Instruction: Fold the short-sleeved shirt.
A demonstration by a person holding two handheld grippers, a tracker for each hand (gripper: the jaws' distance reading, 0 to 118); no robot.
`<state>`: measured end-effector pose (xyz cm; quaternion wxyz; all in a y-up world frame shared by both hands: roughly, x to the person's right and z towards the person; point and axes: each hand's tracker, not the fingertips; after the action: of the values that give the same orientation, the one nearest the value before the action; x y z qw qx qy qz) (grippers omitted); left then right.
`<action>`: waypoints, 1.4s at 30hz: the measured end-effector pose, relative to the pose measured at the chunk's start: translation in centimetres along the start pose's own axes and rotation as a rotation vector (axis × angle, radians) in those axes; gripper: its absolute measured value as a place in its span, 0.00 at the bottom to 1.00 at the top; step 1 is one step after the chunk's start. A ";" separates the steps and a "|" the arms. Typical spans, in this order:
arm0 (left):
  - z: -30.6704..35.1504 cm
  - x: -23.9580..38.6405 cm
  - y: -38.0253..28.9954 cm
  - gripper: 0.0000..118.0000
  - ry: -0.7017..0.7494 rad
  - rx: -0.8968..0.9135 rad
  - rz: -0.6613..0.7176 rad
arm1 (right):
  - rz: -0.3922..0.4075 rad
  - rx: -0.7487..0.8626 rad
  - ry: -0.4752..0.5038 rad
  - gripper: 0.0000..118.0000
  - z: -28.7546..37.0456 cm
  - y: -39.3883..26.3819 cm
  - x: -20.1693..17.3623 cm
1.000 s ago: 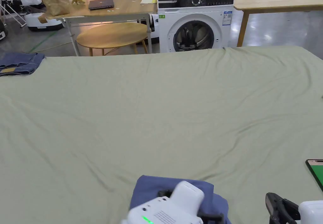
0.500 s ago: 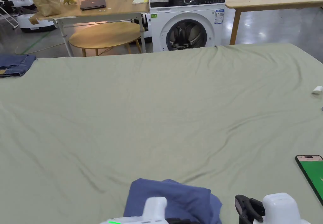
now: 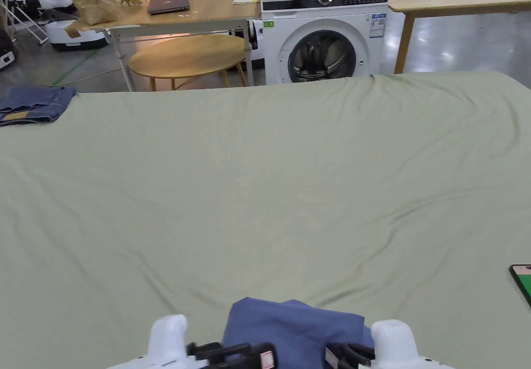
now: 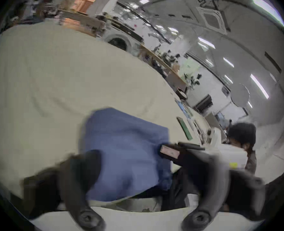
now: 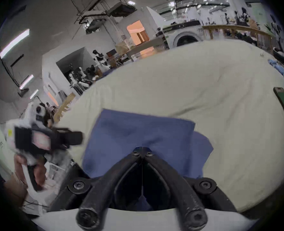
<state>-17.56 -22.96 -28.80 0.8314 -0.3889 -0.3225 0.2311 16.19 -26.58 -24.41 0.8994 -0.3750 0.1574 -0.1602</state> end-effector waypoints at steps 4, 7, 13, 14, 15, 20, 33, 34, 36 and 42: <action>0.2 -5.7 0.1 0.97 0.004 -0.015 0.190 | 0.042 -0.022 -0.097 0.00 -0.4 -1.0 1.5; -3.2 -8.8 -0.9 0.96 -0.099 -0.142 0.337 | 0.007 -0.014 -0.069 0.00 0.2 -0.7 2.0; -9.2 -8.2 -1.8 0.97 -0.372 -0.107 0.435 | 0.018 -0.008 -0.075 0.00 0.3 -0.6 1.6; -9.4 -8.1 -1.7 0.78 -0.368 -0.081 0.456 | 0.022 -0.006 -0.076 0.00 0.3 -0.6 1.4; -9.6 -8.0 -1.3 0.33 -0.324 -0.087 0.471 | 0.026 -0.002 -0.081 0.00 0.4 -0.6 1.2; -6.9 -8.1 -0.4 0.16 -0.232 -0.109 0.413 | 0.057 0.040 -0.078 0.00 2.0 0.7 0.0; 16.9 -25.8 11.6 0.16 0.165 0.113 0.328 | 0.141 0.037 -0.096 0.00 0.2 3.0 -4.5; 18.5 -27.5 12.7 0.16 0.189 0.114 0.317 | 0.148 0.033 -0.096 0.00 -0.2 3.1 -4.8; 21.2 -31.2 14.7 0.16 0.183 0.096 0.334 | 0.152 0.028 -0.093 0.00 -0.5 3.1 -5.4; 24.2 -36.8 15.0 0.20 0.226 0.097 0.391 | 0.172 0.001 -0.091 0.00 -1.7 3.2 -6.6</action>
<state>-62.08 -25.48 -42.00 0.8193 -0.4272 -0.1343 0.3581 10.12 -22.82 -26.74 0.9162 -0.3665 0.1481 -0.0653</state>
